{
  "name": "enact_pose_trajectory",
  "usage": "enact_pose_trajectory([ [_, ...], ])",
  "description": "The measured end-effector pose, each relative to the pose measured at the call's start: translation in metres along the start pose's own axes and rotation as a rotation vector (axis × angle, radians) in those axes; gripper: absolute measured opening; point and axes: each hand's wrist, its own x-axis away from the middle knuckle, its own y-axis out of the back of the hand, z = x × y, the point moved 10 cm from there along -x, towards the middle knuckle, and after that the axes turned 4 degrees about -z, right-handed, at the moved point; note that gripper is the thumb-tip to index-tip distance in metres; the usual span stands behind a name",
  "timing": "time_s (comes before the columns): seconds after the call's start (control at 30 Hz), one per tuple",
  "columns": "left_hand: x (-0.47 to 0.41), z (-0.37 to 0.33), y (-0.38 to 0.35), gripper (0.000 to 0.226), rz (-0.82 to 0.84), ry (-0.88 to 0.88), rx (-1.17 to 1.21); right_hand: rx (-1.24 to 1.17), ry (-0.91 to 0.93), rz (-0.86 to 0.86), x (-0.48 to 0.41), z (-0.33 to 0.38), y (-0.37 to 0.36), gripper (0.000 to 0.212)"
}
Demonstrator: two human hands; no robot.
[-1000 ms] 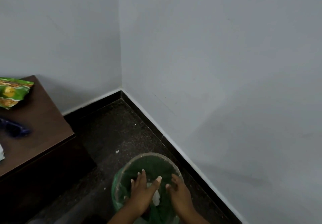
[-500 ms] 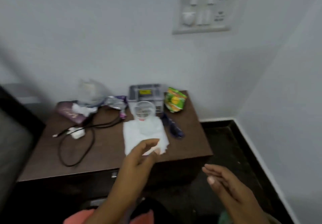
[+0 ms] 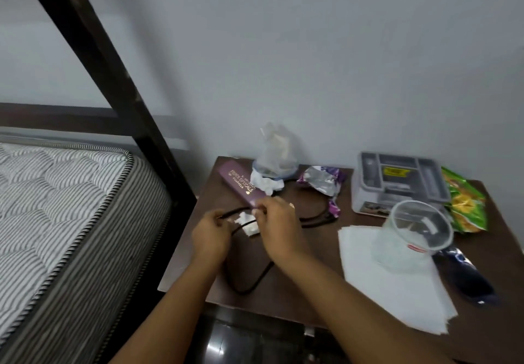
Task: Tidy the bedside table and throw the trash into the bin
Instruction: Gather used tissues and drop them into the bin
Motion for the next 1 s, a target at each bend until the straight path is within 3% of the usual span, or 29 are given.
enact_pose_trajectory([
  [0.07, -0.013, 0.005, -0.016, 0.035, 0.088, 0.034, 0.000, 0.084, -0.046, 0.035, -0.012, -0.007, -0.017, 0.016],
  [0.17, -0.022, 0.013, -0.025, 0.019, 0.116, 0.089, 0.099, 0.156, -0.076, 0.076, -0.013, -0.016, -0.033, 0.015],
  [0.43, -0.018, 0.019, -0.039, 0.002, 0.224, 0.117, 0.218, 0.064, -0.153, 0.046, -0.006, -0.024, -0.035, 0.022],
  [0.53, -0.012, 0.011, -0.032, 0.013, 0.190, 0.094, 0.276, -0.032, -0.165, 0.030, -0.003, -0.019, -0.027, 0.020],
  [0.63, -0.005, 0.003, -0.011, 0.018, 0.119, 0.094, 0.415, -0.167, -0.100, -0.132, -0.012, -0.012, 0.000, 0.009],
  [0.7, -0.002, -0.002, 0.002, 0.013, 0.081, 0.097, 0.510, -0.188, -0.078, -0.227, -0.023, -0.014, 0.016, 0.016],
  [0.83, 0.004, -0.015, 0.023, 0.008, 0.007, 0.080, 0.615, -0.097, -0.080, -0.161, -0.044, -0.020, 0.008, 0.045],
  [1.0, 0.007, -0.022, 0.017, 0.011, 0.034, 0.113, 0.694, -0.043, -0.102, -0.171, -0.053, -0.028, -0.004, 0.031],
])
